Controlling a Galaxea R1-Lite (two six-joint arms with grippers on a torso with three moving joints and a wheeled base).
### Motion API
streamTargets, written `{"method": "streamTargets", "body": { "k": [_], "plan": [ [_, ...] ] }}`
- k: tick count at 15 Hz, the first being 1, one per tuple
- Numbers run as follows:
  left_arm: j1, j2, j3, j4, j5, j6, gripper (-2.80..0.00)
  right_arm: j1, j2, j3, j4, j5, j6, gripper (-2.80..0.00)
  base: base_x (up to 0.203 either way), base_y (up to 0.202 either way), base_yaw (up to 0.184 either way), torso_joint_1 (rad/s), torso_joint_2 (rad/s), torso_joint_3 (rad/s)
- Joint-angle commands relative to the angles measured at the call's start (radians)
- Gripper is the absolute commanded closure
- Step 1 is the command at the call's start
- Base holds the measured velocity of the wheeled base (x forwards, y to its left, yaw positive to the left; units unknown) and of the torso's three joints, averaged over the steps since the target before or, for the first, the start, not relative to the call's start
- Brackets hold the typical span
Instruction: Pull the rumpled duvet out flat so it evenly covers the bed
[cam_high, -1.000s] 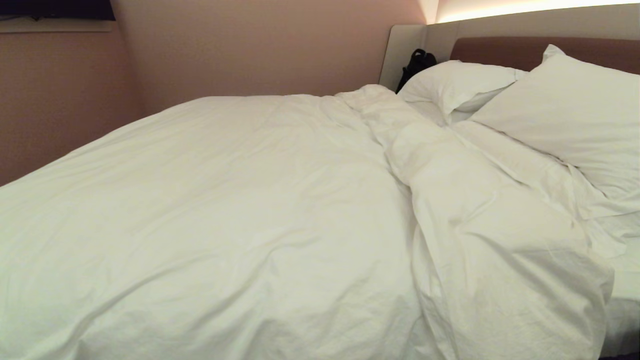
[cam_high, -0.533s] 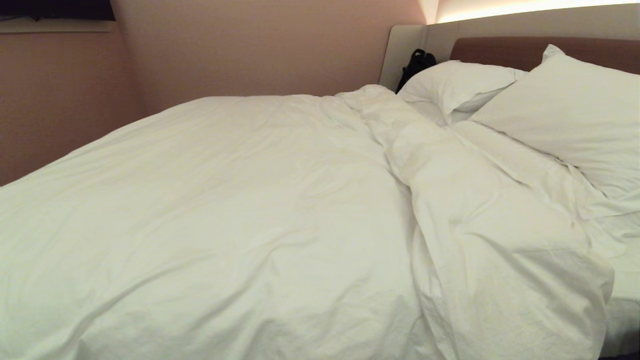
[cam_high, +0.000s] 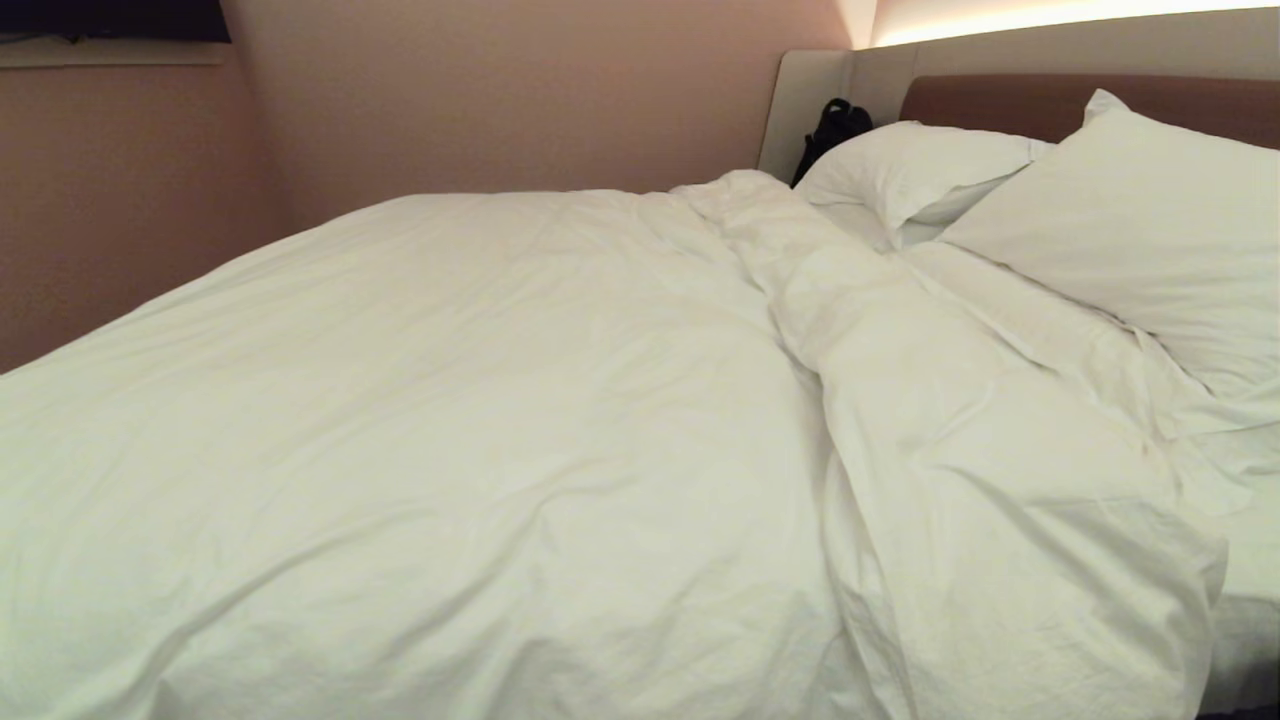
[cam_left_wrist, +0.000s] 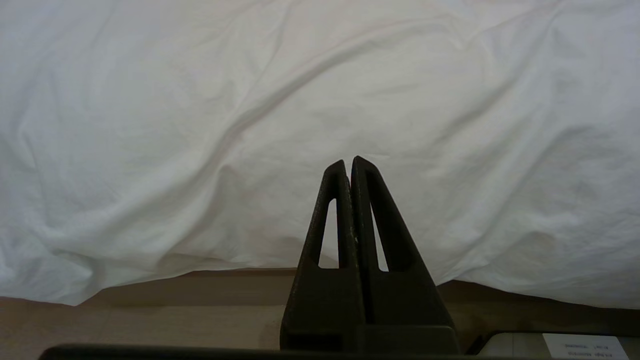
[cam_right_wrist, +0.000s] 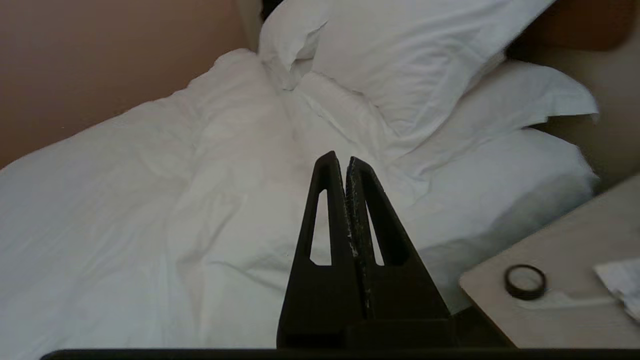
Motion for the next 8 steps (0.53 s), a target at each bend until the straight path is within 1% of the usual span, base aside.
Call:
{"method": "streamTargets", "body": {
  "k": [1,3,4,5,7,8],
  "plan": [
    [0.0,0.0,0.0,0.0,0.0,0.001,0.0,-0.049,-0.141,0.07,0.003,-0.003,-0.006,0.0,0.0,0.0,0.0,0.0,0.0,0.0],
    [0.0,0.0,0.0,0.0,0.0,-0.001,0.0,-0.159,-0.198,0.149,-0.001,0.006,-0.015,0.0,0.0,0.0,0.0,0.0,0.0,0.0],
    [0.0,0.0,0.0,0.0,0.0,-0.001,0.0,-0.206,-0.233,0.198,-0.003,0.034,-0.018,0.0,0.0,0.0,0.0,0.0,0.0,0.0],
    [0.0,0.0,0.0,0.0,0.0,0.001,0.0,-0.23,-0.274,0.239,-0.004,0.089,-0.018,0.0,0.0,0.0,0.0,0.0,0.0,0.0],
    [0.0,0.0,0.0,0.0,0.0,0.001,0.0,-0.25,-0.356,0.317,-0.004,0.21,-0.02,0.0,0.0,0.0,0.0,0.0,0.0,0.0],
    [0.0,0.0,0.0,0.0,0.0,0.0,0.0,-0.256,-0.405,0.343,-0.005,0.245,-0.021,0.0,0.0,0.0,0.0,0.0,0.0,0.0]
  ]
}}
